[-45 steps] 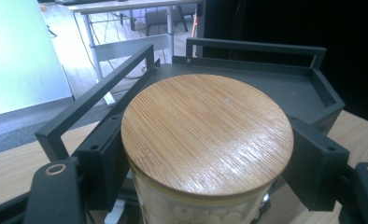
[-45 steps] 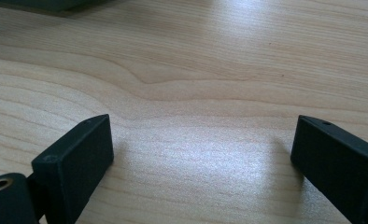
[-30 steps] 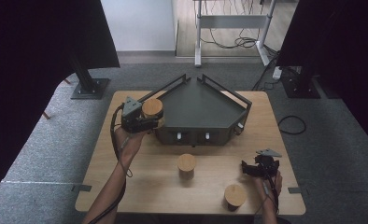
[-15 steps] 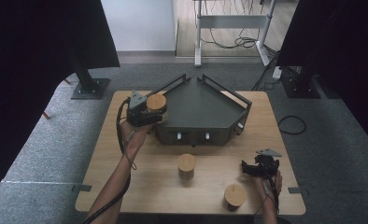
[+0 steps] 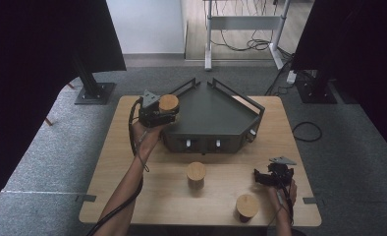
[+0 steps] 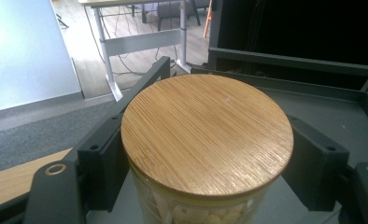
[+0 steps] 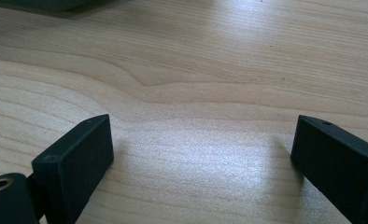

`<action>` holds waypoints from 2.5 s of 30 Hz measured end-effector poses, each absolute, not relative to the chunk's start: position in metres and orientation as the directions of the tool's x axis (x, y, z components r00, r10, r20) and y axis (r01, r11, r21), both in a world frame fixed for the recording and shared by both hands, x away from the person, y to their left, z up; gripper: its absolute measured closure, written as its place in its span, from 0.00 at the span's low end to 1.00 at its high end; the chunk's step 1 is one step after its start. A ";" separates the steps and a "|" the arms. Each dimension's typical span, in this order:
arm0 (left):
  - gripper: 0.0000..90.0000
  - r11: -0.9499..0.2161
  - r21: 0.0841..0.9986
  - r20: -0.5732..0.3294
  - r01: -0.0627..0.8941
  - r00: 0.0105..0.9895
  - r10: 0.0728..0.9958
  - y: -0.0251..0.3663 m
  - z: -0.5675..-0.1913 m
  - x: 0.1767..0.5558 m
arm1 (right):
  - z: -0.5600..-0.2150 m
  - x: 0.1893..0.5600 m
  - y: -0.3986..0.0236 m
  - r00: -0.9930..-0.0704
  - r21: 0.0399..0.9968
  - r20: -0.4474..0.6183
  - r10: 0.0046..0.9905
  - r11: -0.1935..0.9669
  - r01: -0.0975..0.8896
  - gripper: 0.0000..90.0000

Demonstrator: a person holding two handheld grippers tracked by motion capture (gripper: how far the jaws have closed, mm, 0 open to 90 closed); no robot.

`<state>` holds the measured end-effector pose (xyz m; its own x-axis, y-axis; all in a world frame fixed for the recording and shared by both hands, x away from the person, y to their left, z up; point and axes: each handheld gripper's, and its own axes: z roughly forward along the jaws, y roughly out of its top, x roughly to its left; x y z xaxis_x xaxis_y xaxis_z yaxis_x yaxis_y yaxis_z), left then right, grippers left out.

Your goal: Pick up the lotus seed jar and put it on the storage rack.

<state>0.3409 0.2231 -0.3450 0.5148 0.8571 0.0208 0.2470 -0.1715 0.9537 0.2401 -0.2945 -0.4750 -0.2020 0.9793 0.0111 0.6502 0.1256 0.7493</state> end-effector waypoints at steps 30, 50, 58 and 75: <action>0.26 -0.187 0.939 0.027 0.290 0.479 0.877 0.209 -0.368 0.361 | -0.475 0.240 -0.295 -0.203 0.749 0.011 0.979 0.127 0.650 0.06; 0.06 -0.207 0.931 0.029 0.301 0.504 0.863 0.217 -0.360 0.357 | -0.475 0.240 -0.295 -0.206 0.749 0.010 0.979 0.129 0.650 0.06; 0.06 -0.174 0.942 -0.001 0.287 0.521 0.853 0.229 -0.359 0.351 | -0.475 0.240 -0.295 -0.206 0.749 0.010 0.979 0.129 0.650 0.06; 0.08 -0.175 0.948 0.006 0.264 0.538 0.843 0.252 -0.352 0.321 | -0.475 0.240 -0.295 -0.207 0.750 0.009 0.978 0.131 0.649 0.06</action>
<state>0.3209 0.2521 -0.3523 0.5377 0.8431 0.0065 0.2638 -0.1755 0.9485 0.2404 -0.2948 -0.4751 -0.2074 0.9782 0.0089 0.6486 0.1307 0.7498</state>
